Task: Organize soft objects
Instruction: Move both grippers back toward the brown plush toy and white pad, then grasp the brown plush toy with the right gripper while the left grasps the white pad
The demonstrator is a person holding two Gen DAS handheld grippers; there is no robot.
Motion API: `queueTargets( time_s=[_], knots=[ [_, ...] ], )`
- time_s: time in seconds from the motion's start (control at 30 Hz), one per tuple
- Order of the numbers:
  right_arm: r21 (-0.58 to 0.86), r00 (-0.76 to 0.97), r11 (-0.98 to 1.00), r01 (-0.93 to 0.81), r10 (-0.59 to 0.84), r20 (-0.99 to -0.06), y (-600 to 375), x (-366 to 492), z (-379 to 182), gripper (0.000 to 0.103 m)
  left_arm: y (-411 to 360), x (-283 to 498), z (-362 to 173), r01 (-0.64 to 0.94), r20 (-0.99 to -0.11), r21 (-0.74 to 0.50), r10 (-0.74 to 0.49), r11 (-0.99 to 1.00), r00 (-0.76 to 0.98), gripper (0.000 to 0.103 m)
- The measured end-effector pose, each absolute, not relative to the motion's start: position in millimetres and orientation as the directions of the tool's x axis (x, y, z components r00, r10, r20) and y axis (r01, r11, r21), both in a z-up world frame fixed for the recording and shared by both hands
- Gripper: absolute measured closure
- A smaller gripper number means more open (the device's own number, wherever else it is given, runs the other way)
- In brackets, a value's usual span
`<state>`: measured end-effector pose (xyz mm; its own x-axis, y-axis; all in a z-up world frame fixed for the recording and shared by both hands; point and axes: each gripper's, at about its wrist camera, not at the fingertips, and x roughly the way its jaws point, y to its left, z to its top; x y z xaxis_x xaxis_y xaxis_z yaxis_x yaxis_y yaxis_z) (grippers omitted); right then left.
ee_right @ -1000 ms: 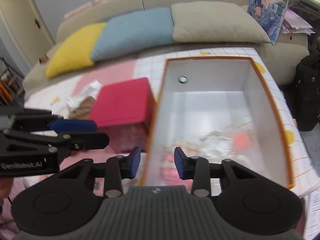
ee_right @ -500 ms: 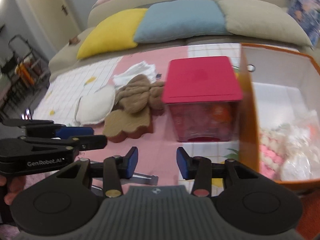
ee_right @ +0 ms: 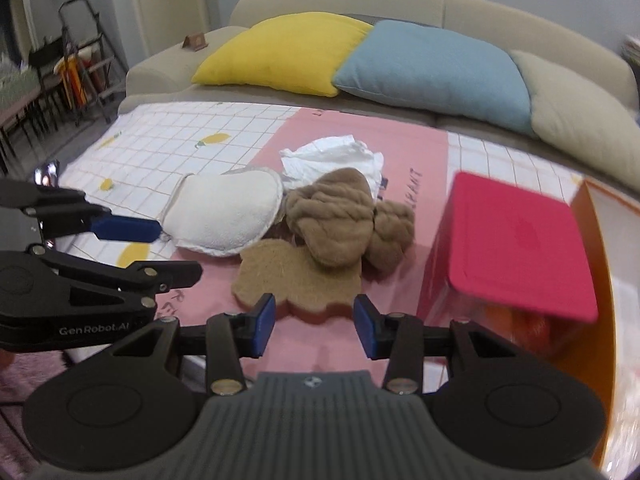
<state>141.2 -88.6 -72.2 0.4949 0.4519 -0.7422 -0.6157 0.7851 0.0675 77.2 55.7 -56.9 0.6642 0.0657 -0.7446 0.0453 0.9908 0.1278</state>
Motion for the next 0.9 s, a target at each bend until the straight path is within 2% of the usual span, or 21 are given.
queueTargets(
  time_s=[0.13, 0.2, 0.4, 0.67, 0.73, 0.83, 0.87, 0.9],
  knots=[
    [0.018, 0.501, 0.770, -0.638, 0.433, -0.749, -70, 152, -80, 0.052, 65, 89, -72, 0.058, -0.743, 0.248, 0.151, 0.967, 0.652, 0.035],
    [0.005, 0.501, 0.770, -0.638, 0.419, -0.757, -61, 159, -85, 0.045, 65, 94, -82, 0.092, -0.737, 0.330, 0.195, 0.940, 0.647, 0.025],
    [-0.079, 0.543, 0.755, -0.650, 0.389, -0.744, -37, 171, -93, 0.035, 51, 105, -119, 0.245, -0.696, 0.583, 0.321, 0.775, 0.642, 0.024],
    [-0.212, 0.578, 0.695, -0.687, 0.346, -0.739, -13, 192, -114, 0.034, 48, 115, -157, 0.338, -0.666, 0.694, 0.388, 0.636, 0.637, 0.024],
    [-0.249, 0.591, 0.675, -0.694, 0.338, -0.733, -9, 196, -118, 0.028, 48, 117, -165, 0.341, -0.636, 0.732, 0.412, 0.590, 0.653, 0.024],
    [-0.275, 0.600, 0.655, -0.704, 0.343, -0.722, -6, 201, -122, 0.024, 47, 120, -166, 0.352, -0.641, 0.728, 0.402, 0.589, 0.654, 0.032],
    [-0.271, 0.594, 0.652, -0.708, 0.342, -0.728, -5, 204, -124, 0.024, 49, 121, -162, 0.355, -0.663, 0.702, 0.384, 0.618, 0.643, 0.046],
    [-0.264, 0.586, 0.654, -0.709, 0.340, -0.736, -5, 207, -126, 0.025, 52, 124, -158, 0.348, -0.683, 0.673, 0.368, 0.653, 0.631, 0.054]
  ],
)
